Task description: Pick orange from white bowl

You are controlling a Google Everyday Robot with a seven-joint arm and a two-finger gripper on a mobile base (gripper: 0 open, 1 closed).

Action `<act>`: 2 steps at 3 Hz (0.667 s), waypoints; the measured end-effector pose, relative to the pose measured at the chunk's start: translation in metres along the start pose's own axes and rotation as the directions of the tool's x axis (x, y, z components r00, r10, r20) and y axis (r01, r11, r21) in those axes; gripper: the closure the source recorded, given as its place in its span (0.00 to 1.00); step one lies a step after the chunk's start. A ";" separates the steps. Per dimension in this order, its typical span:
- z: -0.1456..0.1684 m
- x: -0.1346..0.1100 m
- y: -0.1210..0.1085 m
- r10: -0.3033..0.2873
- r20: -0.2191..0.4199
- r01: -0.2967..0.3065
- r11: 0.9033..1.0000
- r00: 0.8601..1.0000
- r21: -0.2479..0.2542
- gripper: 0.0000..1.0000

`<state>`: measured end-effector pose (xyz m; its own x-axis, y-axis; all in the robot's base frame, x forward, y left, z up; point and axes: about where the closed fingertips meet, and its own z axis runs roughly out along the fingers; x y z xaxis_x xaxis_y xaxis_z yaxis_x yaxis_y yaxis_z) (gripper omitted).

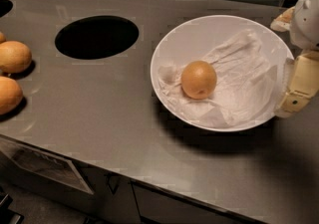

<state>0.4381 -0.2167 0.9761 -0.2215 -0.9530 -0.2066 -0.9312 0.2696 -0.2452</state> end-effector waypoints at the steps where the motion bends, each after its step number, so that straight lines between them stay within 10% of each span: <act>1: 0.000 0.000 0.000 0.000 0.000 0.000 1.000 1.000 0.000 0.00; 2: 0.014 -0.026 -0.005 -0.040 0.070 0.042 0.999 0.997 -0.027 0.00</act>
Offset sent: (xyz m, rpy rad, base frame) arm 0.0341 0.0601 -0.0202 0.1493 0.0265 0.1545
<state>0.4527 -0.1917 0.9693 -0.1634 -0.9509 -0.2629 -0.9471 0.2259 -0.2281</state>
